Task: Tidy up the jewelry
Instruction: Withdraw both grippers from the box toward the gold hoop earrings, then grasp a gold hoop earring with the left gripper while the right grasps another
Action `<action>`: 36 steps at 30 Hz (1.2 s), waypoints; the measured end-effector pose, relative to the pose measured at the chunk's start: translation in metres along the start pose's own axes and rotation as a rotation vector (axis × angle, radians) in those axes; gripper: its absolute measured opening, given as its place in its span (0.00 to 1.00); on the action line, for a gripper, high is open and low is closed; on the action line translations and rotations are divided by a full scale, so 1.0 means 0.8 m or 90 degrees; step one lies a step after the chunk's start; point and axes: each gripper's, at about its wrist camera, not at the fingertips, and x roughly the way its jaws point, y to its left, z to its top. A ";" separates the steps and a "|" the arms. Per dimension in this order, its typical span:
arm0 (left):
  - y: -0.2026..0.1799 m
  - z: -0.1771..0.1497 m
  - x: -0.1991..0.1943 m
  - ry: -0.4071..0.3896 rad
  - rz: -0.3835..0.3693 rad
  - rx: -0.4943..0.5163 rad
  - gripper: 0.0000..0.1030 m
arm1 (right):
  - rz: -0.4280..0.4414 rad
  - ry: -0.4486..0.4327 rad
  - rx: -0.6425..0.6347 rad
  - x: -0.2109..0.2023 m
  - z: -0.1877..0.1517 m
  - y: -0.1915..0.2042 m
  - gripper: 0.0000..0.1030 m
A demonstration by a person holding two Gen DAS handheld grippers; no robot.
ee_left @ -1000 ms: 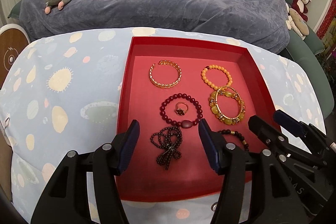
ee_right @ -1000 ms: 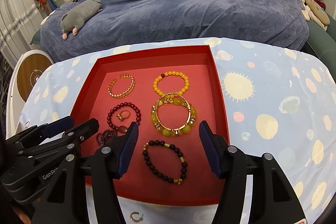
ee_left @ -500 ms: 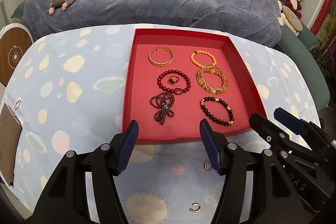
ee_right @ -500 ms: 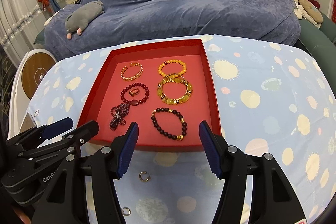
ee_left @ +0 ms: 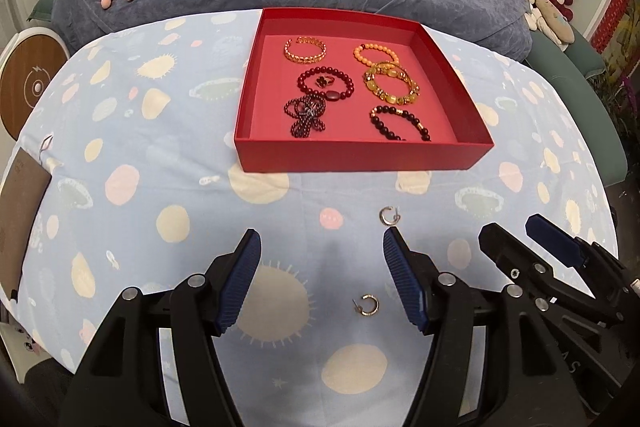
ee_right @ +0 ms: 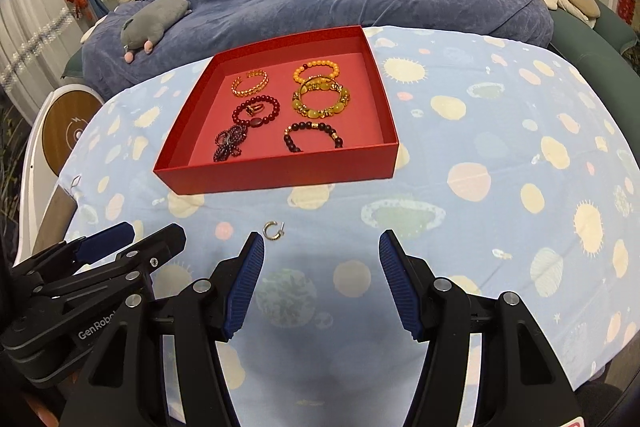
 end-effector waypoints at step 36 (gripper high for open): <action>-0.026 -0.071 0.050 0.057 -0.031 0.027 0.43 | -0.032 0.052 0.032 0.015 -0.071 -0.039 0.57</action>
